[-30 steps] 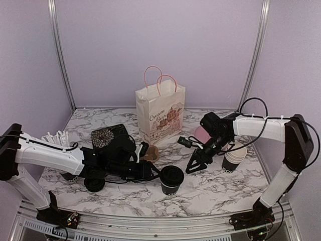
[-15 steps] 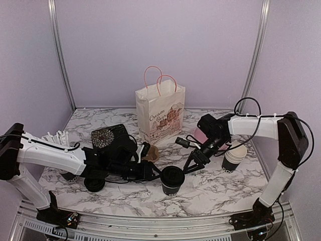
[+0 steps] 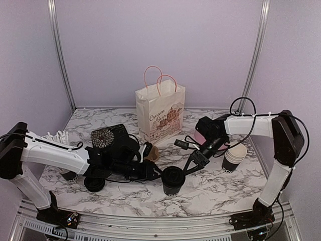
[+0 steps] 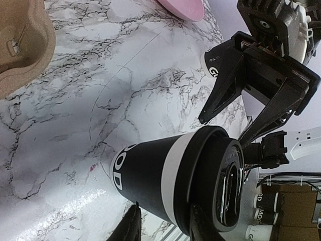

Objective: Pack the takeout coffee

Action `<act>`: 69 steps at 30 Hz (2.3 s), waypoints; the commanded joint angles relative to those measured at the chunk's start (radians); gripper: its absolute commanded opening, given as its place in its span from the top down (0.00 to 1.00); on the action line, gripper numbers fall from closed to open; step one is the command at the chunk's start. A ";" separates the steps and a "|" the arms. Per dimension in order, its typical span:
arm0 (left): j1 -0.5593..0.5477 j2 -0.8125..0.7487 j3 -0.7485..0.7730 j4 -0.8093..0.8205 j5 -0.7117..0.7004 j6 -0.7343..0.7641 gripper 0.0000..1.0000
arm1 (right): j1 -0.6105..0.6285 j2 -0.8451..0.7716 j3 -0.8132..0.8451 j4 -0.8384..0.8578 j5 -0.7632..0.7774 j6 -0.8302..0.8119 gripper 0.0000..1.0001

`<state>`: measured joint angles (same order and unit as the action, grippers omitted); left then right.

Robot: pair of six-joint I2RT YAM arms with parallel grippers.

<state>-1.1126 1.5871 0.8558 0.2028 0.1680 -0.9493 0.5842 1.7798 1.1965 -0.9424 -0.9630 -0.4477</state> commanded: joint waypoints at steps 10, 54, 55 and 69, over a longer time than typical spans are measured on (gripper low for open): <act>0.009 0.141 0.049 -0.047 0.056 0.026 0.68 | 0.017 0.143 0.030 0.050 0.122 0.044 0.70; 0.024 -0.120 0.074 -0.277 -0.131 0.131 0.32 | 0.165 0.050 0.025 -0.160 -0.147 -0.250 0.22; 0.024 -0.132 0.065 -0.280 -0.144 0.125 0.32 | 0.182 0.050 0.033 -0.182 -0.159 -0.272 0.22; 0.013 -0.092 0.066 -0.238 -0.131 0.076 0.32 | 0.014 -0.022 0.011 -0.237 -0.125 -0.309 0.31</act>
<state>-1.0916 1.4689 0.9176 -0.0559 0.0257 -0.8597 0.6758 1.7927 1.2083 -1.1961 -1.1088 -0.7906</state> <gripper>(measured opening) 0.682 0.720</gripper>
